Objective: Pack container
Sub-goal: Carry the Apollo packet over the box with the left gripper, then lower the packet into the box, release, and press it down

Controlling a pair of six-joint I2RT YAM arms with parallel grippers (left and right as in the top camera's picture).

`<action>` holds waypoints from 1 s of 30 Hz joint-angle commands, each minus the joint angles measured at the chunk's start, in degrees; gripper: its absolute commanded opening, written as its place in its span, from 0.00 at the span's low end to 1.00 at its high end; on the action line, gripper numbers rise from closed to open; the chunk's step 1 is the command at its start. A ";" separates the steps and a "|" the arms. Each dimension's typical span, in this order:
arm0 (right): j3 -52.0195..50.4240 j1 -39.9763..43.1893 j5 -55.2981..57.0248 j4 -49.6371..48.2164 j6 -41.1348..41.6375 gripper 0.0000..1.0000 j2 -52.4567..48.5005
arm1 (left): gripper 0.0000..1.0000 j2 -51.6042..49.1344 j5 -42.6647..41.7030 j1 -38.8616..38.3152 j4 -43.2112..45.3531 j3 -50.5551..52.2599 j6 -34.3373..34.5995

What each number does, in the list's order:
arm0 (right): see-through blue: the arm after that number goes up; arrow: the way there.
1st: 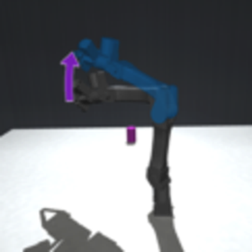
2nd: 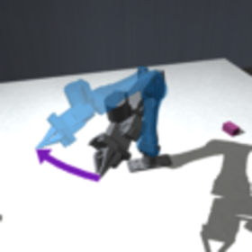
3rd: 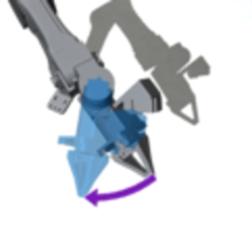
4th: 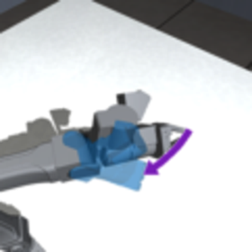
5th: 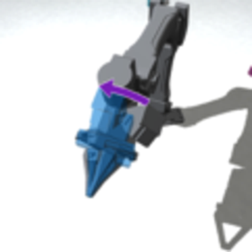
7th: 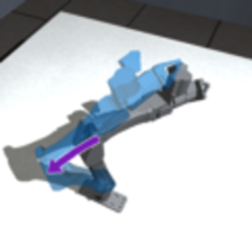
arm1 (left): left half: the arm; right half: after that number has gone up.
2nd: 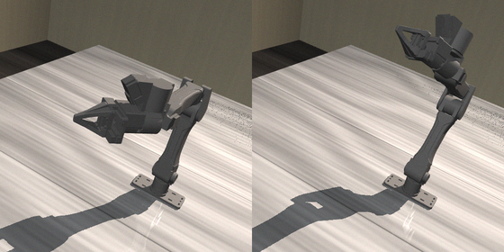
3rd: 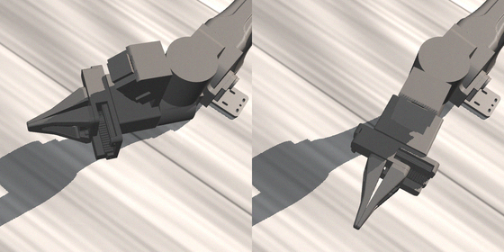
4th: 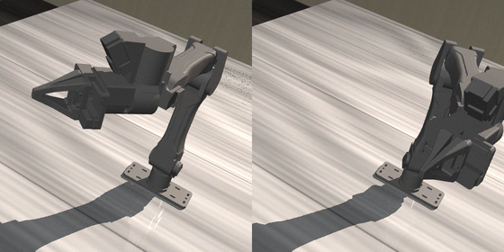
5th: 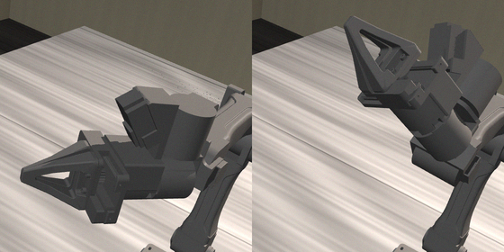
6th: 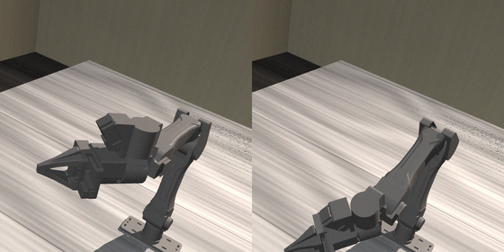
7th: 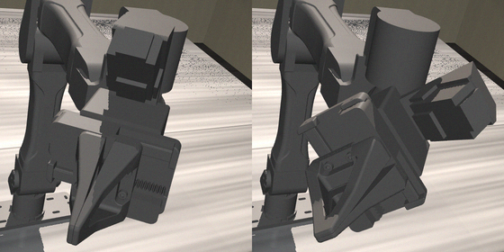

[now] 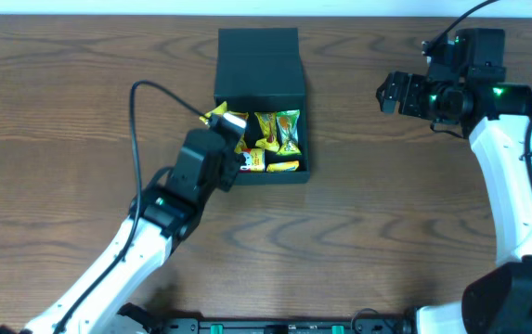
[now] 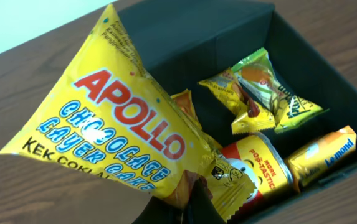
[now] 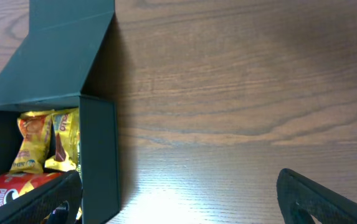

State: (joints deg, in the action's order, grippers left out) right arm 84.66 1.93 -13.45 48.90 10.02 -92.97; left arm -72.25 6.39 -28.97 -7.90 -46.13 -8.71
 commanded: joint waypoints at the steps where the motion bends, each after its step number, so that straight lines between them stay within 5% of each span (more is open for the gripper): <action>1: -0.07 -0.52 0.37 0.42 0.20 0.99 0.04 | 0.05 -4.11 0.04 0.26 -2.12 -6.23 -2.89; 11: -0.07 -0.52 0.42 0.15 0.17 0.99 0.04 | 0.05 -17.88 -6.75 0.50 -10.97 -20.65 -12.50; 30: -0.07 -0.52 1.66 0.15 -0.46 0.99 0.04 | 0.06 -28.74 -17.68 8.20 -14.99 -28.20 -10.80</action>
State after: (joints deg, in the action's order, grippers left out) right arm 84.66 1.89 -12.12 49.01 10.00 -92.97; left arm -100.73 -7.57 -21.76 -22.63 -72.88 -19.73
